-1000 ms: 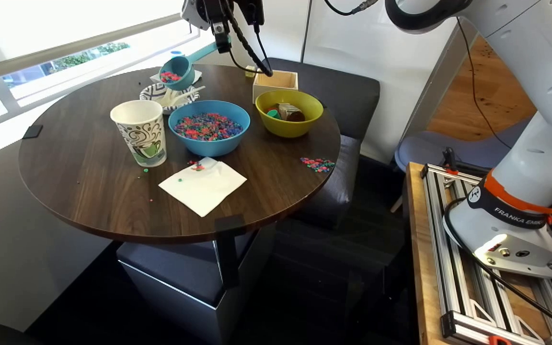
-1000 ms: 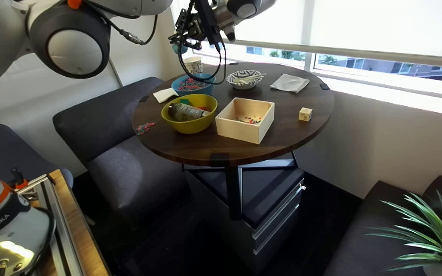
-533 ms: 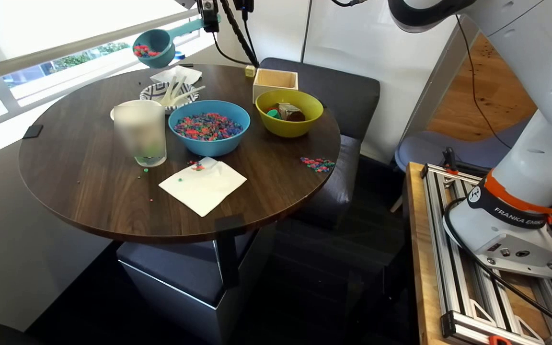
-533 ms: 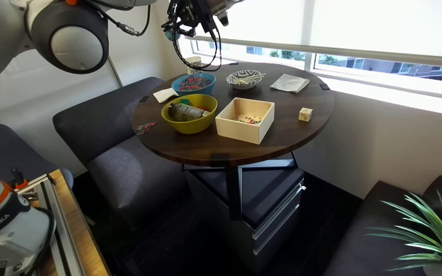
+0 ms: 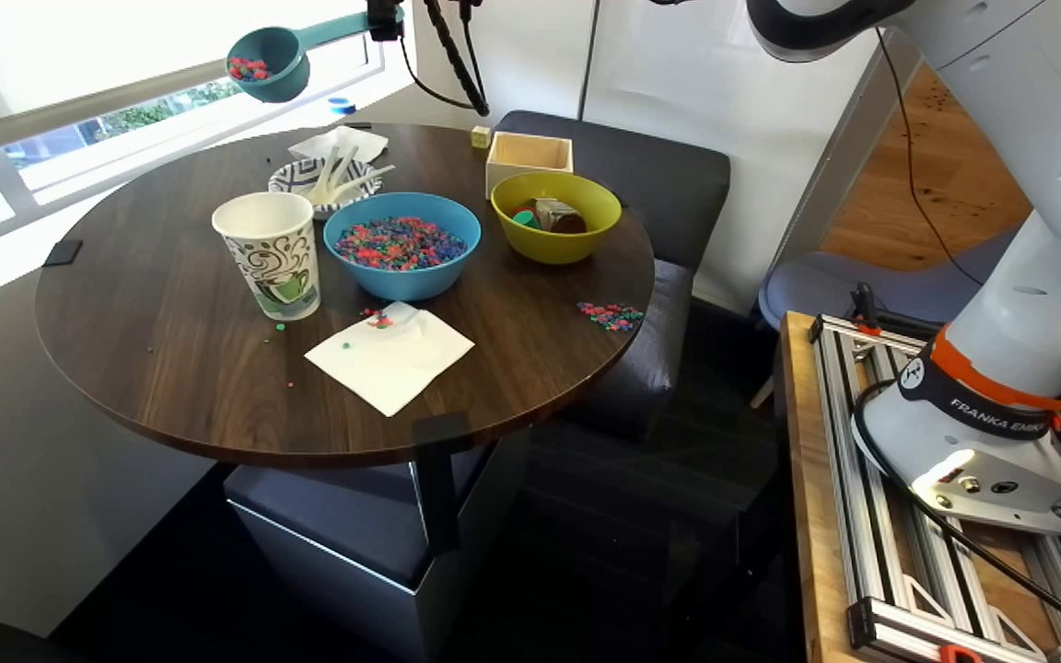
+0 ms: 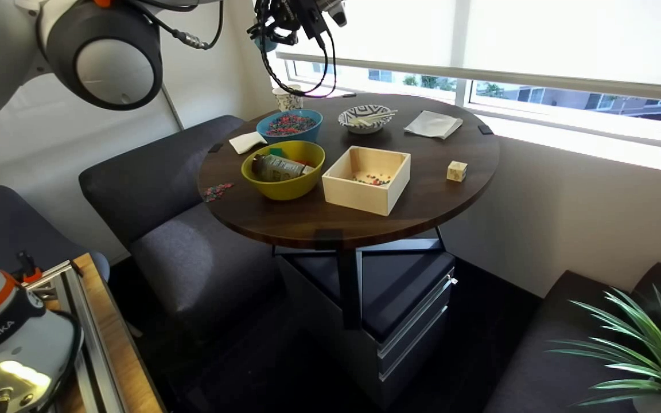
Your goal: Scoop up cereal from the blue bowl and pour them into the cup
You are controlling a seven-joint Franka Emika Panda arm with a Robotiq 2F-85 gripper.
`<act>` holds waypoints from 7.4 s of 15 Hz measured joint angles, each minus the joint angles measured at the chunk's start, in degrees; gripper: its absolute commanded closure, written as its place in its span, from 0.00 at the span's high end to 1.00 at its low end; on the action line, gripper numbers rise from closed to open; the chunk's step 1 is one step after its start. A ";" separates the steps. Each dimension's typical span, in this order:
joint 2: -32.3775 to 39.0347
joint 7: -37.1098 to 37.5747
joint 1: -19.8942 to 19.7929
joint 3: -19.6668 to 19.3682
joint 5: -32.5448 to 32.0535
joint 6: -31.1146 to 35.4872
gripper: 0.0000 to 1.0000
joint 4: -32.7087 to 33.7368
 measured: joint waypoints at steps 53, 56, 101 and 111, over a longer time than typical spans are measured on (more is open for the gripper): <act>2.01 9.39 16.28 -6.07 -28.78 5.80 0.02 7.84; 1.77 9.20 17.89 -6.11 -31.62 5.80 0.02 7.80; -3.05 -3.20 29.65 -13.47 -54.72 9.58 0.02 7.84; -3.08 -3.98 32.94 -16.23 -60.40 11.96 0.02 7.76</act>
